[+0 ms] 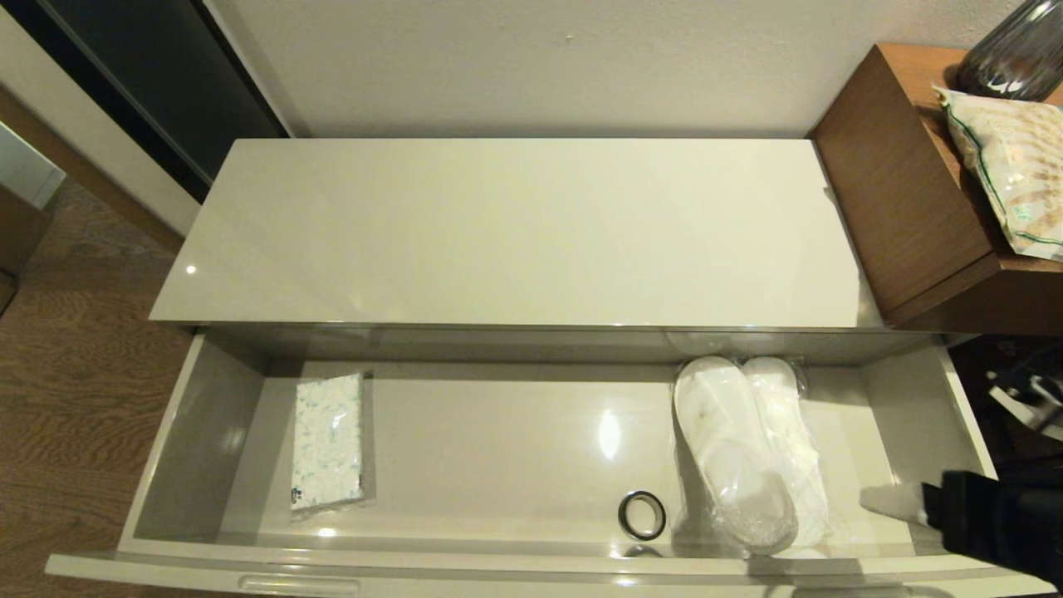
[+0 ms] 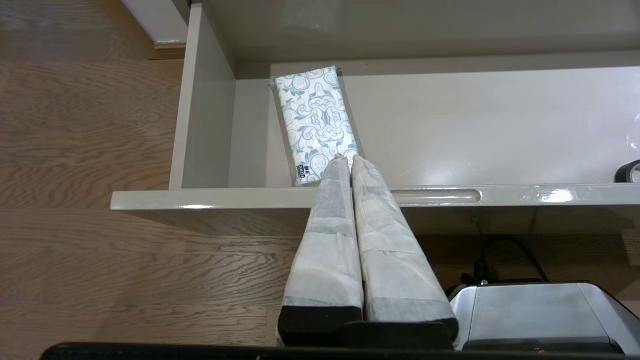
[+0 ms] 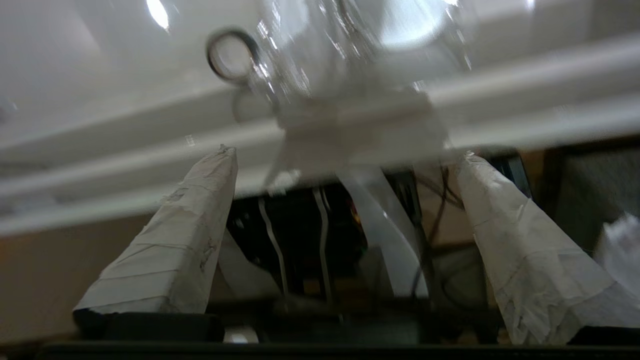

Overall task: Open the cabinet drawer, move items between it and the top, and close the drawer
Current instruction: Take out the tissue from the drawer

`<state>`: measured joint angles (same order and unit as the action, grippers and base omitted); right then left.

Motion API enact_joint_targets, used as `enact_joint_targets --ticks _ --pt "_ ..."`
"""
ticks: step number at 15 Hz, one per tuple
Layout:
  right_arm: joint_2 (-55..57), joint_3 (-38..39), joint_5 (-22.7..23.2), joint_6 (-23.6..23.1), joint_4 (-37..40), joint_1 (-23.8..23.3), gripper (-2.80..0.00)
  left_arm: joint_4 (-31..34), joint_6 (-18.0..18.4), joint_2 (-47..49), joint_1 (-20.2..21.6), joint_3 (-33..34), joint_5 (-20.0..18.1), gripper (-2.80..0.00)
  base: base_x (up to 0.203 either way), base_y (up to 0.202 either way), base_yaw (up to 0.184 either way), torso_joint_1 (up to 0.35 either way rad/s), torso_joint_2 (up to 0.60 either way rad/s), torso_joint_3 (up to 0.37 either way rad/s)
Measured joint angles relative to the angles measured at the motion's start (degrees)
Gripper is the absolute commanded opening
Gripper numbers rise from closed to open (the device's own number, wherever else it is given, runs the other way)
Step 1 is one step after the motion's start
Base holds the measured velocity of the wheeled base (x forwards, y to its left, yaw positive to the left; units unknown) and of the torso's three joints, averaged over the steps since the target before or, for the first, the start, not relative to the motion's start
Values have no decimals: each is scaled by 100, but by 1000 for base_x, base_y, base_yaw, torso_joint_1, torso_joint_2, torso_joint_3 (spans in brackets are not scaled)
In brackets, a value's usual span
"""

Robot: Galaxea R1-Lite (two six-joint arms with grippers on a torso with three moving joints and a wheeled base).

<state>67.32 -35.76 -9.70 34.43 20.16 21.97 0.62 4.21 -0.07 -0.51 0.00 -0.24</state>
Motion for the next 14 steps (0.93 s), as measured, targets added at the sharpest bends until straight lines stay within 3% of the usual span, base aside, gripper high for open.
enact_joint_targets --ticks 4,8,9,14 --pt "-1305 93 21 137 1376 -1 0 0 -4 0 2 0 0 -280 0 0 0 0 0 0" --pt "-1618 24 94 125 1349 -1 0 0 0 0 0 0 -2 -280 0 0 0 0 0 0" --pt "-1631 22 97 120 1272 -1 -280 -2 0 0 0 0 -2 -280 0 0 0 0 0 0" --pt "-1648 -98 111 105 1237 -1 -280 -2 0 0 0 0 -2 -280 0 0 0 0 0 0"
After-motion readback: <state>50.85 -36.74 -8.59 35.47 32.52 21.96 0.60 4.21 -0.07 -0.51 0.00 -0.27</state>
